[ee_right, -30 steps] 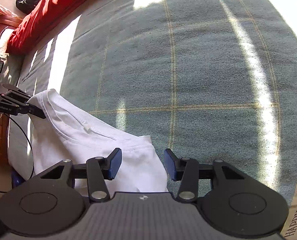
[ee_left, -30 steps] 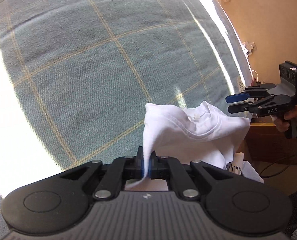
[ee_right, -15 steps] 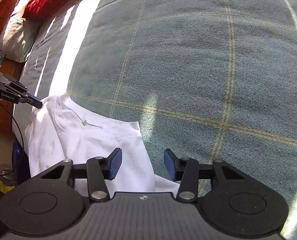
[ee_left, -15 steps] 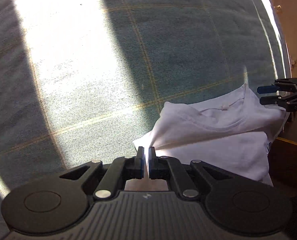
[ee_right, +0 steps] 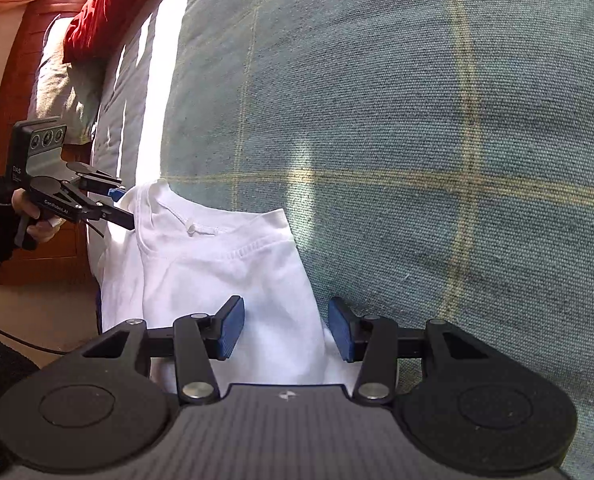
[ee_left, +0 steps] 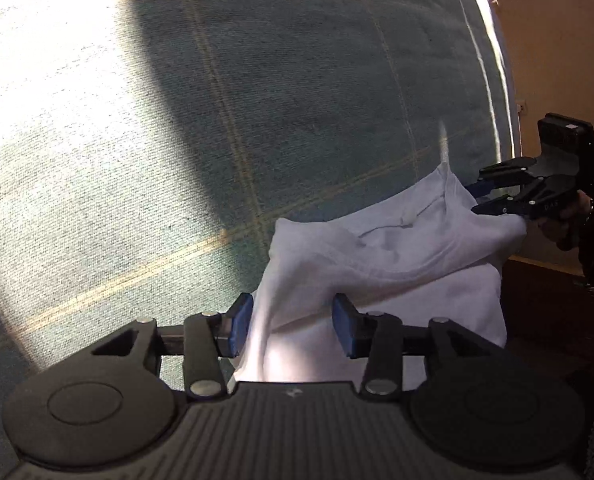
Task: Fold clothes
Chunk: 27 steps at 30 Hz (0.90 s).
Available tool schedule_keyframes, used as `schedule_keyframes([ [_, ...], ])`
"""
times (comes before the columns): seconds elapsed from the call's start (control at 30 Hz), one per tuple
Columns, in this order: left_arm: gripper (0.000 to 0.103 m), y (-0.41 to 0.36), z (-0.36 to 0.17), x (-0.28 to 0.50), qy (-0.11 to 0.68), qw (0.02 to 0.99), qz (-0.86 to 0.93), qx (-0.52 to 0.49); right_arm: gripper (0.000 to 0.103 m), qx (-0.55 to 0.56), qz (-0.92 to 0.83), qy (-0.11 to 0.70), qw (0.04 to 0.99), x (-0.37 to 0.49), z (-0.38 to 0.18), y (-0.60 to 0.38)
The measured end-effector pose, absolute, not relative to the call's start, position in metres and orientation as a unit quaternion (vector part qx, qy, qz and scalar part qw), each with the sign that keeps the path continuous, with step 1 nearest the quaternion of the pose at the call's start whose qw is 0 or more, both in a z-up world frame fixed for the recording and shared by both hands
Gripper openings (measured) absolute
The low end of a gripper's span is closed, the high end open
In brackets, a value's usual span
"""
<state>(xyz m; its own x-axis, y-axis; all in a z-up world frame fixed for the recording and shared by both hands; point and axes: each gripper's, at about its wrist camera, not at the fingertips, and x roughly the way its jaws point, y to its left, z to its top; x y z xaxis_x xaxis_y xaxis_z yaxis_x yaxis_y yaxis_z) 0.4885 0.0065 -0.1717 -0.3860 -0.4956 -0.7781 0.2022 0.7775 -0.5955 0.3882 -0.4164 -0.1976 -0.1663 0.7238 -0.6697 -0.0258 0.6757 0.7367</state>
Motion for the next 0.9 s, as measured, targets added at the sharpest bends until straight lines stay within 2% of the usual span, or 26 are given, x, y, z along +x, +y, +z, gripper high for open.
schedule_keyframes([
  [0.17,0.040,0.004,-0.173,0.482,0.767,0.547,-0.318,-0.104,0.050,0.283,0.327,0.700,0.569,0.396,-0.209,-0.409],
  [0.3,0.033,0.002,-0.165,0.476,0.764,0.550,-0.323,-0.096,0.027,0.227,0.343,0.694,0.591,0.399,-0.184,-0.395],
  [0.47,0.033,-0.003,-0.156,0.468,0.764,0.546,-0.335,-0.084,0.023,0.181,0.371,0.686,0.599,0.397,-0.156,-0.381],
  [0.53,0.033,-0.005,-0.153,0.464,0.764,0.544,-0.339,-0.079,0.014,0.149,0.362,0.696,0.602,0.395,-0.160,-0.375],
  [0.57,0.029,-0.008,-0.149,0.463,0.760,0.549,-0.341,-0.069,0.010,0.141,0.356,0.698,0.605,0.395,-0.161,-0.372],
  [0.6,0.016,-0.011,-0.145,0.461,0.756,0.556,-0.342,-0.056,0.008,0.133,0.352,0.697,0.611,0.397,-0.159,-0.370],
  [0.67,0.007,-0.017,-0.136,0.458,0.745,0.570,-0.344,-0.035,0.008,0.105,0.343,0.692,0.627,0.399,-0.151,-0.363],
  [0.9,0.004,-0.020,-0.100,0.464,0.708,0.617,-0.343,-0.029,0.005,0.020,0.329,0.656,0.679,0.407,-0.110,-0.349],
])
